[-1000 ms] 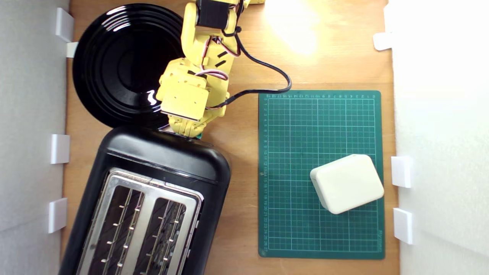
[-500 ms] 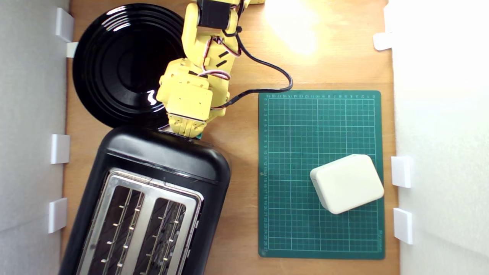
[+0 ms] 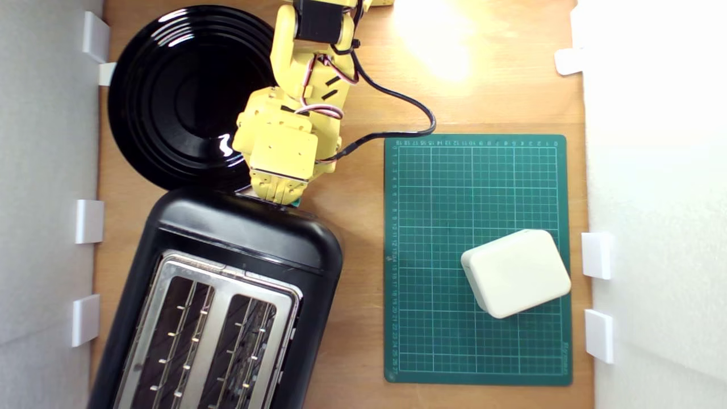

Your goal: Start toaster

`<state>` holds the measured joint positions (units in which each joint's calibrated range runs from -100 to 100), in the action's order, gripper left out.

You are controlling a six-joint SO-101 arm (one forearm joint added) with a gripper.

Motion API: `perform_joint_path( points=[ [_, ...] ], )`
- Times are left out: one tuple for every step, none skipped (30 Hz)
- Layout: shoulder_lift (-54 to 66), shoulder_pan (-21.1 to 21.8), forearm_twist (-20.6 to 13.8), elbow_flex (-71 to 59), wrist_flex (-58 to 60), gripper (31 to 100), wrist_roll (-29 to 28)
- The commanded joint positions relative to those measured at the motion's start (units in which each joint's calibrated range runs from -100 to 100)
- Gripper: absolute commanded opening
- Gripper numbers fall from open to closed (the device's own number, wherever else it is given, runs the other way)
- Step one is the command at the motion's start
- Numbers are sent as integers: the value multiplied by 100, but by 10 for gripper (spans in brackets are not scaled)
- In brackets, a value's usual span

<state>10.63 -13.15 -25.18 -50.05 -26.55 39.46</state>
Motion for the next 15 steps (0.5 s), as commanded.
perform_joint_path(
  points=[
    [-1896,-344,-155,-788,167,312,10],
    [-1787,-360,-202,-879,176,313,10],
    [-1671,-368,-268,-997,176,313,10],
    [-1596,-368,-315,-1133,184,313,10],
    [-1521,-368,-324,-1270,296,313,15],
    [-1454,-368,-324,-1388,467,313,15],
    [-1404,-383,-324,-1470,595,313,20],
    [-1371,-423,-324,-1515,647,313,52],
    [-1346,-455,-324,-1551,647,313,83],
    [-1313,-471,-324,-1597,655,313,109],
    [-1296,-471,-324,-1624,655,313,125],
    [-1296,-479,-324,-1624,655,313,141],
    [-1288,-487,-324,-1624,647,313,136],
    [-1288,-487,-324,-1606,647,313,120],
    [-1288,-487,-296,-1570,647,313,99]
  ],
)
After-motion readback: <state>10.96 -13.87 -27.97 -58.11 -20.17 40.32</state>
